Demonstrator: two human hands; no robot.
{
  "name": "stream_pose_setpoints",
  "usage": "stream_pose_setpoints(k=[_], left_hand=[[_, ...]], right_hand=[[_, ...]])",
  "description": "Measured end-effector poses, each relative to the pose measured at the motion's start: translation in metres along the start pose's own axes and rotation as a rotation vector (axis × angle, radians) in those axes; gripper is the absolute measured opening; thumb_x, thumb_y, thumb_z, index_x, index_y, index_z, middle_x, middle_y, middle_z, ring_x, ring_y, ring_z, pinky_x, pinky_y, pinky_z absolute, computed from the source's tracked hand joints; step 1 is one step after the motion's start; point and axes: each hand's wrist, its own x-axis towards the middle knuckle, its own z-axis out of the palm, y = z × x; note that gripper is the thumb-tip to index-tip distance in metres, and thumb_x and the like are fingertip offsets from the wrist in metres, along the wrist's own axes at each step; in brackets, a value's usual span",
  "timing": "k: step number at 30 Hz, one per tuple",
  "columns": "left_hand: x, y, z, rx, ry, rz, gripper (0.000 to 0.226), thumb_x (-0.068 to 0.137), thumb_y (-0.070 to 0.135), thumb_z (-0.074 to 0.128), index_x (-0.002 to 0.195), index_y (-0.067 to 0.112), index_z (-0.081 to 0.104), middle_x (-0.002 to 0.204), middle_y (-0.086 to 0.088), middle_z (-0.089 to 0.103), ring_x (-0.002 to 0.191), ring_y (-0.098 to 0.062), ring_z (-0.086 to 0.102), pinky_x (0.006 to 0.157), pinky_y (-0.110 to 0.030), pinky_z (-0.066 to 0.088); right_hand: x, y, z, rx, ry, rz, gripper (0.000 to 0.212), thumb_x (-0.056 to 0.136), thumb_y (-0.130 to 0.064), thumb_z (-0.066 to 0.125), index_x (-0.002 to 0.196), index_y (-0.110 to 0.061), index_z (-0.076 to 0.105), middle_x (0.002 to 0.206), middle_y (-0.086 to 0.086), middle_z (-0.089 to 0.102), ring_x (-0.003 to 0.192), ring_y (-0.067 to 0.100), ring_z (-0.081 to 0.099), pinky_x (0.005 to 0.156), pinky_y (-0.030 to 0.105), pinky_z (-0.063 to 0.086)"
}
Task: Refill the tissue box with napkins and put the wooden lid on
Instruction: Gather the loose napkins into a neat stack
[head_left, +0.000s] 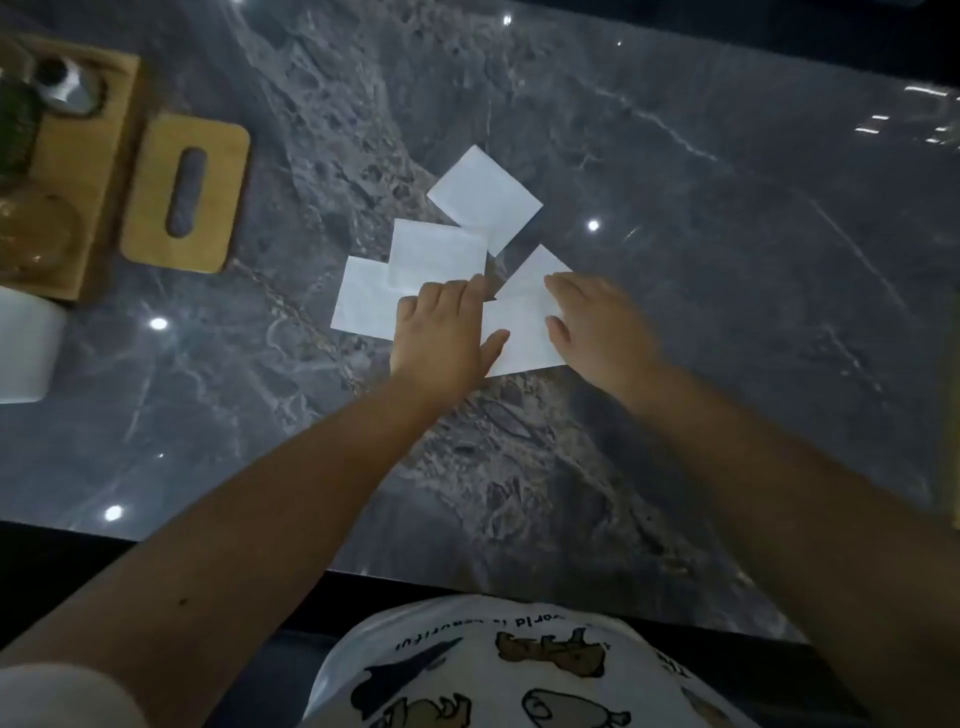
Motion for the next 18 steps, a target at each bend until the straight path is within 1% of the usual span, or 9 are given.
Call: stream_pose_setpoints(k=[3, 6, 8, 10, 12, 16, 18], left_hand=[[0.012, -0.002, 0.003, 0.069, -0.046, 0.003, 0.049, 0.089, 0.047, 0.054, 0.126, 0.014, 0.052, 0.115, -0.008, 0.062, 0.106, -0.031, 0.053, 0.086, -0.042, 0.040], [0.019, -0.005, 0.005, 0.092, -0.102, 0.009, 0.038, 0.090, 0.041, 0.056, 0.120, 0.017, 0.057, 0.113, -0.008, 0.059, 0.105, -0.030, 0.051, 0.085, -0.041, 0.038], [0.021, -0.007, 0.007, 0.104, -0.114, 0.010, 0.033, 0.090, 0.038, 0.056, 0.115, 0.017, 0.060, 0.111, -0.008, 0.058, 0.104, -0.030, 0.050, 0.085, -0.041, 0.038], [0.022, -0.007, 0.007, 0.113, -0.125, 0.008, 0.031, 0.090, 0.036, 0.056, 0.112, 0.016, 0.062, 0.109, -0.009, 0.058, 0.102, -0.031, 0.050, 0.084, -0.041, 0.038], [0.023, -0.006, 0.008, 0.110, -0.131, 0.008, 0.030, 0.090, 0.035, 0.057, 0.112, 0.016, 0.062, 0.109, -0.009, 0.058, 0.102, -0.031, 0.051, 0.083, -0.041, 0.038], [0.027, -0.004, 0.008, 0.076, -0.139, -0.018, 0.025, 0.088, 0.032, 0.058, 0.107, 0.016, 0.062, 0.107, -0.008, 0.056, 0.101, -0.030, 0.050, 0.082, -0.040, 0.037], [0.030, -0.002, 0.006, 0.073, -0.147, -0.024, 0.022, 0.088, 0.030, 0.060, 0.104, 0.015, 0.061, 0.105, -0.008, 0.056, 0.100, -0.030, 0.050, 0.082, -0.040, 0.037]], right_hand=[[0.010, 0.000, 0.002, -0.037, 0.024, -0.011, 0.044, 0.095, -0.020, 0.052, 0.137, -0.009, 0.047, 0.134, 0.012, 0.056, 0.121, 0.033, 0.050, 0.100, 0.042, 0.041], [0.016, -0.002, 0.004, -0.103, -0.020, -0.005, 0.043, 0.095, -0.020, 0.051, 0.137, -0.012, 0.048, 0.130, 0.011, 0.058, 0.117, 0.033, 0.050, 0.097, 0.043, 0.041], [0.017, -0.001, 0.004, -0.116, -0.030, 0.010, 0.040, 0.094, -0.019, 0.052, 0.133, -0.015, 0.051, 0.124, 0.011, 0.059, 0.114, 0.033, 0.051, 0.094, 0.043, 0.042], [0.018, 0.000, 0.006, -0.094, -0.039, 0.029, 0.035, 0.092, -0.019, 0.052, 0.127, -0.016, 0.056, 0.119, 0.010, 0.060, 0.111, 0.032, 0.051, 0.092, 0.042, 0.041], [0.019, -0.001, 0.006, -0.014, -0.047, 0.061, 0.032, 0.091, -0.018, 0.053, 0.123, -0.016, 0.059, 0.118, 0.010, 0.059, 0.111, 0.032, 0.050, 0.093, 0.041, 0.040], [0.021, -0.001, 0.004, 0.016, -0.052, 0.102, 0.030, 0.088, -0.019, 0.058, 0.118, -0.017, 0.060, 0.118, 0.009, 0.054, 0.108, 0.030, 0.052, 0.092, 0.040, 0.044], [0.024, -0.001, 0.001, 0.033, -0.066, 0.105, 0.026, 0.086, -0.018, 0.059, 0.112, -0.015, 0.060, 0.116, 0.009, 0.055, 0.106, 0.030, 0.052, 0.091, 0.040, 0.044]])
